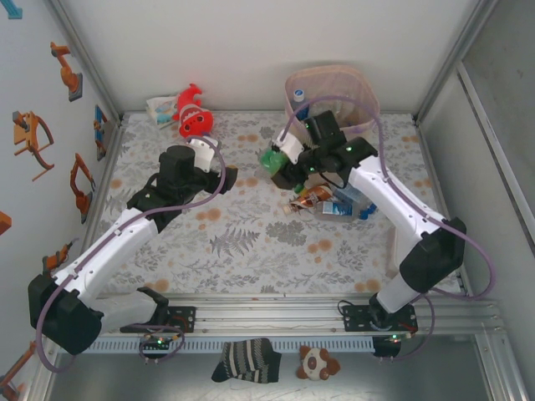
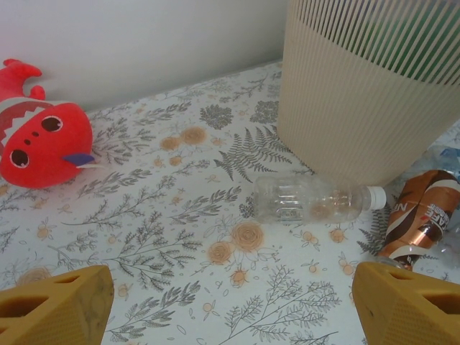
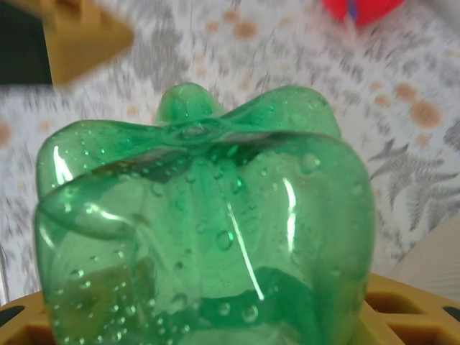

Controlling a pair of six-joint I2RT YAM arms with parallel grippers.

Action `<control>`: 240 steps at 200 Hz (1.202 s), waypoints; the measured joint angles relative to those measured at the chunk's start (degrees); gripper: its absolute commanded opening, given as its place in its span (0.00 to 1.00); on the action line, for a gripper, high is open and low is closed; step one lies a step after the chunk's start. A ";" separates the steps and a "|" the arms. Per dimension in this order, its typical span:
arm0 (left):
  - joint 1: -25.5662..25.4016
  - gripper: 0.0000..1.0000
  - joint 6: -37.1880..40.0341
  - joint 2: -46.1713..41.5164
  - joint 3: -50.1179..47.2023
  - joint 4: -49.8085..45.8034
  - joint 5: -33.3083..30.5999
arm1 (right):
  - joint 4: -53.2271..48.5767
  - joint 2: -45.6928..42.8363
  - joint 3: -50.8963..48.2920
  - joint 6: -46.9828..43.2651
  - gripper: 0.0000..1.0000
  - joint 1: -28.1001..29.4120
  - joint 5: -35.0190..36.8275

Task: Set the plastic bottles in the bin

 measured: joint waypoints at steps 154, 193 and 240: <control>0.11 0.86 -0.15 -1.03 -0.72 -0.02 0.02 | 36.50 5.75 11.28 65.09 0.38 -13.64 18.10; 0.11 0.86 -0.15 -2.05 -0.74 -0.02 0.02 | 30.45 11.80 19.19 73.79 0.37 -13.66 34.58; 0.11 0.86 -0.20 -3.04 -1.53 -0.09 0.24 | 23.15 21.62 29.49 80.76 0.37 -13.64 45.03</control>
